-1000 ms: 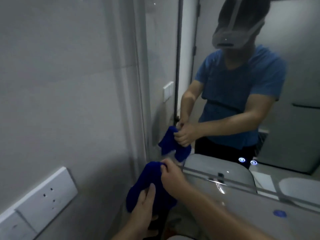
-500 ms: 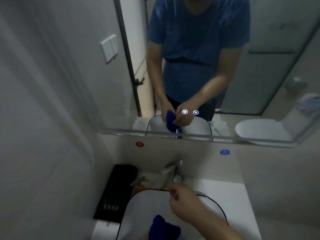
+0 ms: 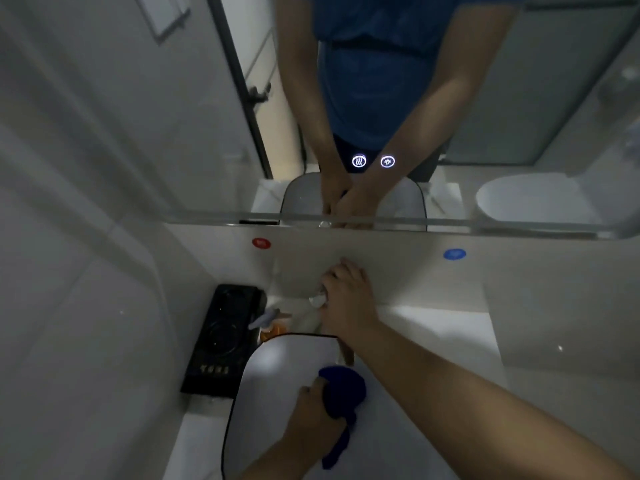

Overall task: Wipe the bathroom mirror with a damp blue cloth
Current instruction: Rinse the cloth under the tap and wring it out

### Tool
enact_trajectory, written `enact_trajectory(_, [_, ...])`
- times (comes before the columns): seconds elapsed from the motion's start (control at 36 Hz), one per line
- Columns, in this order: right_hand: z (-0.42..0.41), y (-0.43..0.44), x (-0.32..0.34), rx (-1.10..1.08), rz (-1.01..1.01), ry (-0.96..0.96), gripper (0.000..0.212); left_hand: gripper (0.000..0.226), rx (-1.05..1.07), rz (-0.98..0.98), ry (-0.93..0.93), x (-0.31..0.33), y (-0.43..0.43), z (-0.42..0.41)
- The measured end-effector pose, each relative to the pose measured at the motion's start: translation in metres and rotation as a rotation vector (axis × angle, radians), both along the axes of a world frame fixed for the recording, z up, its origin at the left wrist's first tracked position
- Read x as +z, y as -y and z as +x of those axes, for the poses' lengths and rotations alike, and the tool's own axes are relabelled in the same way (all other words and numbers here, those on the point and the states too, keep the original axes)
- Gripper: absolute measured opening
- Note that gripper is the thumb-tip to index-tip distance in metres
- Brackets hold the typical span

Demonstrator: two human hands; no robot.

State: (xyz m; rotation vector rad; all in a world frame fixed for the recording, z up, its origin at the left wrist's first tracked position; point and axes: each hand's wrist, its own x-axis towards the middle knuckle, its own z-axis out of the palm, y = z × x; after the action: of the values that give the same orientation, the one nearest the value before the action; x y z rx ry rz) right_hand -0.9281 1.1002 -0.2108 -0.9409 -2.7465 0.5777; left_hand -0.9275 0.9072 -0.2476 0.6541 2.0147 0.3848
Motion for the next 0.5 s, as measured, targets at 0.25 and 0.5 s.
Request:
enact_trajectory(0.25, [0.014,-0.010,-0.003,-0.022,-0.280,-0.183,0.067,0.009,0.091,0.192,0.118,-0.030,-0.026,-0.018])
enact_trajectory(0.5, [0.083,0.047,-0.027,-0.514,-0.412,-0.607,0.030,0.018,0.169,0.186,0.242,-0.047,-0.039,-0.031])
